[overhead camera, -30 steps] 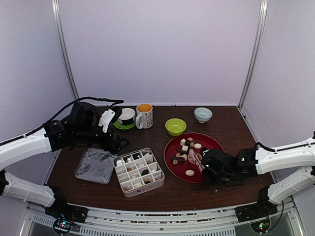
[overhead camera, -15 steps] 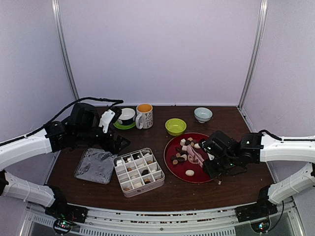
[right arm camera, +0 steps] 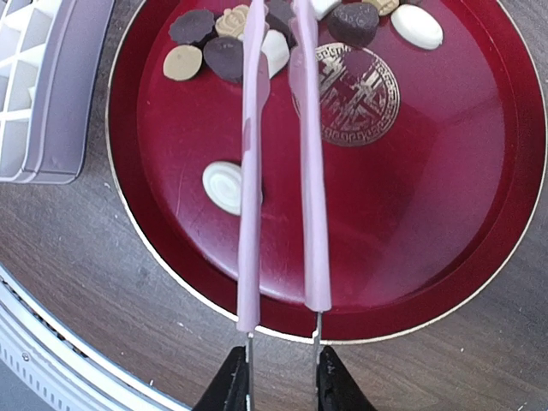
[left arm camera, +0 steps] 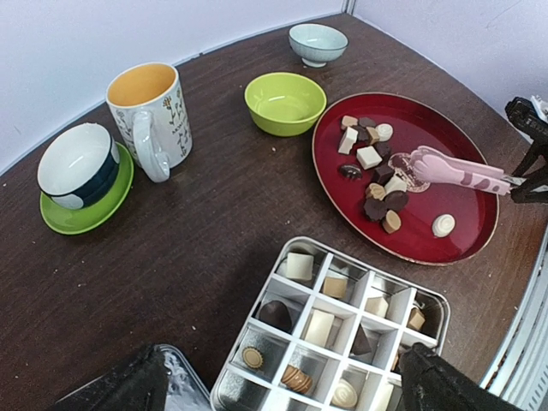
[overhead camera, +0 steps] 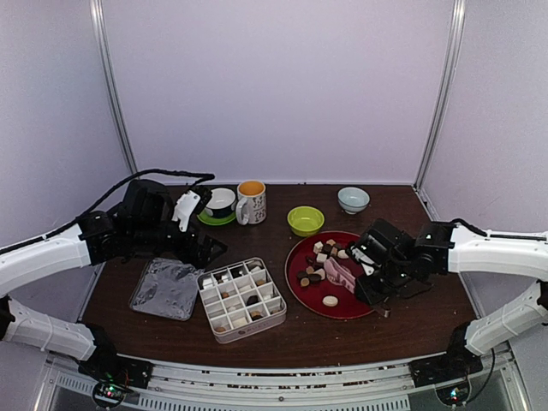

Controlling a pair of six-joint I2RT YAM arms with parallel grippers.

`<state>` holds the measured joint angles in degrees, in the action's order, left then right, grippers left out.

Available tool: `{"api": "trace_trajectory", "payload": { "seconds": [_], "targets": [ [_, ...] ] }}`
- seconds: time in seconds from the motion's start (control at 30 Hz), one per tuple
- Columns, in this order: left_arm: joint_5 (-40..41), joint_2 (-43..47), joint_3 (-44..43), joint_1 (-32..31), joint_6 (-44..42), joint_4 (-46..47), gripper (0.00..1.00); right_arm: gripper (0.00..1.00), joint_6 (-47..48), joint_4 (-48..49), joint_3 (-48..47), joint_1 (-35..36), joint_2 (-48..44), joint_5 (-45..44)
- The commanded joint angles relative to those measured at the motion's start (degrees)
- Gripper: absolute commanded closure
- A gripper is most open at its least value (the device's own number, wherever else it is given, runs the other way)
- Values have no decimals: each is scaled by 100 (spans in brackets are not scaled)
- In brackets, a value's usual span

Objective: Pack the chocolate
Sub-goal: Pick up the fake chocolate from the plate.

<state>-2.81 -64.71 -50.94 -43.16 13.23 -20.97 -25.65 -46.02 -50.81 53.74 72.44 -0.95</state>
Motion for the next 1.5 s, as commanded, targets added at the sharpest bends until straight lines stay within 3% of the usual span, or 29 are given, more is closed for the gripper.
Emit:
{"api": "trace_trajectory", "payload": {
  "seconds": [0.0, 0.97, 1.47],
  "targets": [
    [-84, -47, -4, 30, 49, 287, 2, 72, 274, 52, -317, -94, 265, 142],
    [-20, -203, -135, 33, 5, 186, 2, 67, 816, 408, -445, -487, 902, 711],
    [20, -213, -144, 35, 4, 155, 2, 71, 956, 476, -557, -520, 1302, 974]
  ]
}}
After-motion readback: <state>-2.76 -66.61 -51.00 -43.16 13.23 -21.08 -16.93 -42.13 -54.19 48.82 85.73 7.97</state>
